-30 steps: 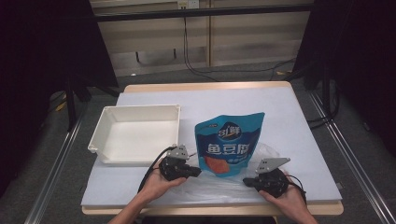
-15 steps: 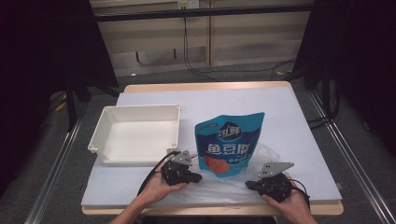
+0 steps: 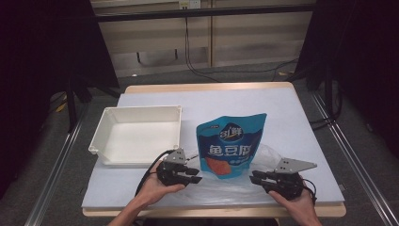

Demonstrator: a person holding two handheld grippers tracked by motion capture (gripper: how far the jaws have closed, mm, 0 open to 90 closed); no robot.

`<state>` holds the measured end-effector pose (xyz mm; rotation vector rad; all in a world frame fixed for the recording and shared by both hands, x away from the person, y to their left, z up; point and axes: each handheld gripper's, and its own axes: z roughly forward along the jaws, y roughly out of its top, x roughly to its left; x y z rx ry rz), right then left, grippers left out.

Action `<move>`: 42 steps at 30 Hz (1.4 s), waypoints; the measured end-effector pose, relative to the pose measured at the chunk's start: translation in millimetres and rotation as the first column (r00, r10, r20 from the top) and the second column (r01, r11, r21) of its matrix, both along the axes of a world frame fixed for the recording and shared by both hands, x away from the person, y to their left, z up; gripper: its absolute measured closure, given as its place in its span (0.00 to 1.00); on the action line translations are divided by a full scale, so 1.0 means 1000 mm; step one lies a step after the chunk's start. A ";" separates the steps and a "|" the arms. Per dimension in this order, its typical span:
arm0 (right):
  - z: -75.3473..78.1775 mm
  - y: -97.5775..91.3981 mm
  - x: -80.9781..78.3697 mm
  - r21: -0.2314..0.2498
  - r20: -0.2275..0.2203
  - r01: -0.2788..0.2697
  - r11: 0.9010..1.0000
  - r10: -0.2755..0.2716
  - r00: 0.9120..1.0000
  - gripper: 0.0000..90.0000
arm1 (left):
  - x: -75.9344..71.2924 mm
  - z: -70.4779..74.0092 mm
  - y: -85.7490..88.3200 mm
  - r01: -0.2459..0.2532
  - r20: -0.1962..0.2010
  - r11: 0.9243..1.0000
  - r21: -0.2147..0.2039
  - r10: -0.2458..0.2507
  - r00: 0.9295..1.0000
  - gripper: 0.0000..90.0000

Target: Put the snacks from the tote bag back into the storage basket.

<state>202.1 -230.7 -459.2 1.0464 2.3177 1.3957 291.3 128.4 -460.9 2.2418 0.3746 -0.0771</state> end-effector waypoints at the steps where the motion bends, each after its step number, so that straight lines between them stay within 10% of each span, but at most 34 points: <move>1: 0.002 -0.001 -0.001 0.014 0.019 -0.004 1.000 0.004 1.000 0.77 | 0.000 0.000 0.000 -0.005 0.000 1.000 -0.015 0.005 1.000 0.70; 11: 0.011 -0.007 -0.008 0.084 0.085 0.007 0.996 -0.014 0.996 0.51 | -0.003 0.013 0.011 -0.054 0.025 0.994 -0.093 0.056 0.998 0.49; 19: 0.019 -0.012 -0.015 0.108 0.123 0.035 0.994 -0.049 0.991 0.32 | -0.002 0.021 0.022 -0.075 0.004 0.986 -0.149 0.077 0.997 0.50; 25: 0.023 -0.013 -0.018 0.159 0.142 0.047 0.986 -0.070 0.987 0.15 | -0.003 0.036 0.026 -0.108 0.065 0.976 -0.191 0.122 0.990 0.41; 42: 0.028 -0.004 -0.023 0.149 0.169 0.025 0.989 -0.050 0.984 0.10 | -0.002 0.086 0.022 -0.115 0.175 0.954 -0.276 0.167 0.970 0.41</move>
